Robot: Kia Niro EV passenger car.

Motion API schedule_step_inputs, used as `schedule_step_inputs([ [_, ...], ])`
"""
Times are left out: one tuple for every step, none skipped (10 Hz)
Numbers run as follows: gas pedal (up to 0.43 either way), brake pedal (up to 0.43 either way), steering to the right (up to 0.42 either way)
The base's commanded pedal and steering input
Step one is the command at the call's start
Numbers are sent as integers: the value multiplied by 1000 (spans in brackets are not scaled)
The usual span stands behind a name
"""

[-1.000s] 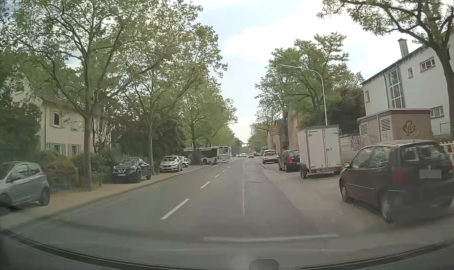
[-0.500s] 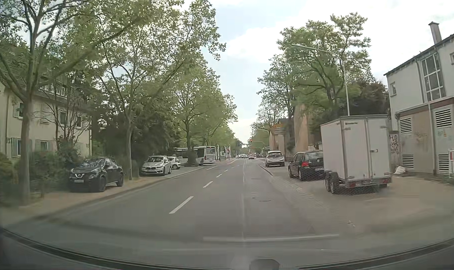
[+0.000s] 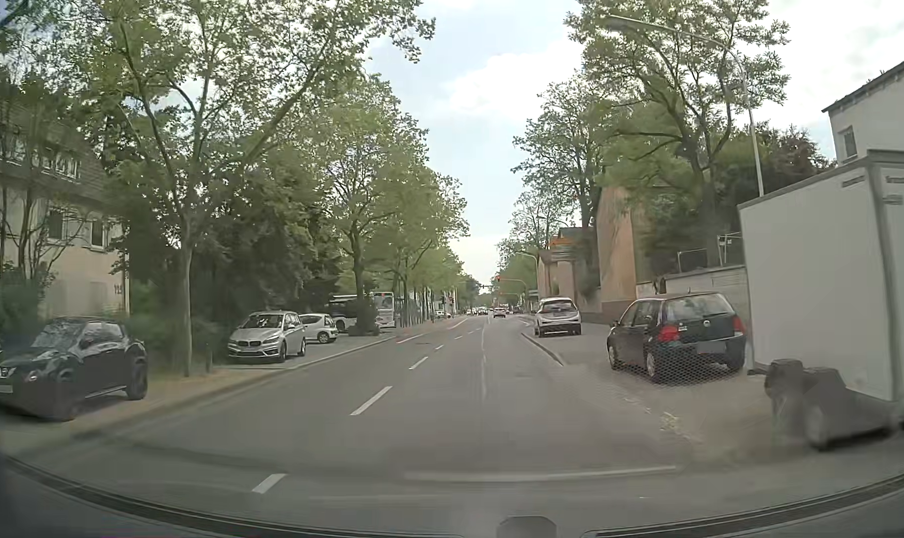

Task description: Follow the waypoints while adhering to traffic rules and regulations

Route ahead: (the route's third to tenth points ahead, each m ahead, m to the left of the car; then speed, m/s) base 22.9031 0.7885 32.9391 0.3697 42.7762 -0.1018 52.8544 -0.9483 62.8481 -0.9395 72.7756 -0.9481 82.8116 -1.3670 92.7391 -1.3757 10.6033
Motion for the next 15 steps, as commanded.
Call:
schedule_step_inputs([
  [59,18,2],
  [59,18,2],
  [59,18,2],
  [59,18,2],
  [47,18,2],
  [47,18,3],
  [47,18,3],
  [47,18,2],
  [47,18,3],
  [47,18,3],
  [47,18,3],
  [47,18,3],
  [28,18,3],
  [28,18,3],
  [28,18,4],
])
